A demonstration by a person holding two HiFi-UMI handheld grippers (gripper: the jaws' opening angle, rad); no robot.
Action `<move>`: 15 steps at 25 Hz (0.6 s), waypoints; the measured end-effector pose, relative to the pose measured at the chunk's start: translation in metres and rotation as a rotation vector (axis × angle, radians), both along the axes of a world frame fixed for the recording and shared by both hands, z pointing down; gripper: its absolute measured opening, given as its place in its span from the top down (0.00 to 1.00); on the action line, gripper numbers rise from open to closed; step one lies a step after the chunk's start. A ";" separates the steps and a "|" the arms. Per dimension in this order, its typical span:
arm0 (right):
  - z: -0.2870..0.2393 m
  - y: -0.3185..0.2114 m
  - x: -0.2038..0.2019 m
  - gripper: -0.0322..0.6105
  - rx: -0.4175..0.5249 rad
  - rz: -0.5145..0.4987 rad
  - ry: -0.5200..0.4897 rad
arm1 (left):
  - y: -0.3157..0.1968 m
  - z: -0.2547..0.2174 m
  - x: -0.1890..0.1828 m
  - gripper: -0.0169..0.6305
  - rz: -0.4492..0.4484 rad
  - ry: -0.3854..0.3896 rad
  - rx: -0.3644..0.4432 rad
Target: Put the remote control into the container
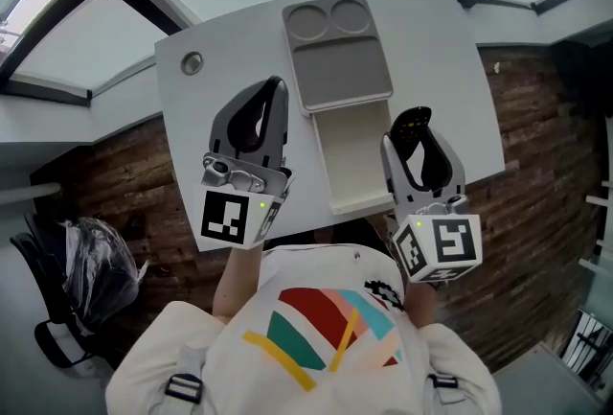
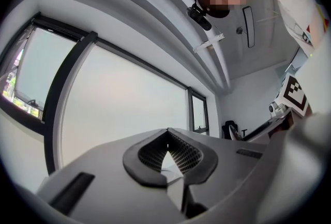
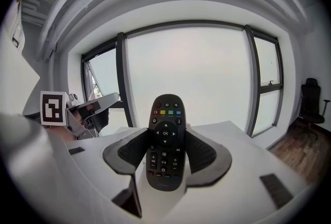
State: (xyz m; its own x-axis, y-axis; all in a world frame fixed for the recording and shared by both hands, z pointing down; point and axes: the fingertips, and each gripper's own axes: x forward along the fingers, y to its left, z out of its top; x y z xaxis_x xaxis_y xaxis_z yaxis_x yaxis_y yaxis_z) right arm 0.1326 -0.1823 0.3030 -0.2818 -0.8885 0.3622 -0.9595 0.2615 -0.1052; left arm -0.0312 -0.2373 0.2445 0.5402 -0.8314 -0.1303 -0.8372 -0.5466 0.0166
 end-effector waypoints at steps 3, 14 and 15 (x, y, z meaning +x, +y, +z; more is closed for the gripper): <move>0.018 -0.009 0.008 0.59 -0.056 0.003 -0.024 | 0.001 0.004 0.010 0.96 -0.003 -0.025 0.004; 0.087 -0.013 -0.007 0.59 -0.264 -0.087 -0.099 | -0.012 0.052 -0.012 0.96 -0.094 -0.084 -0.114; 0.095 -0.013 -0.010 0.59 -0.289 -0.098 -0.110 | -0.013 0.057 -0.013 0.96 -0.097 -0.089 -0.123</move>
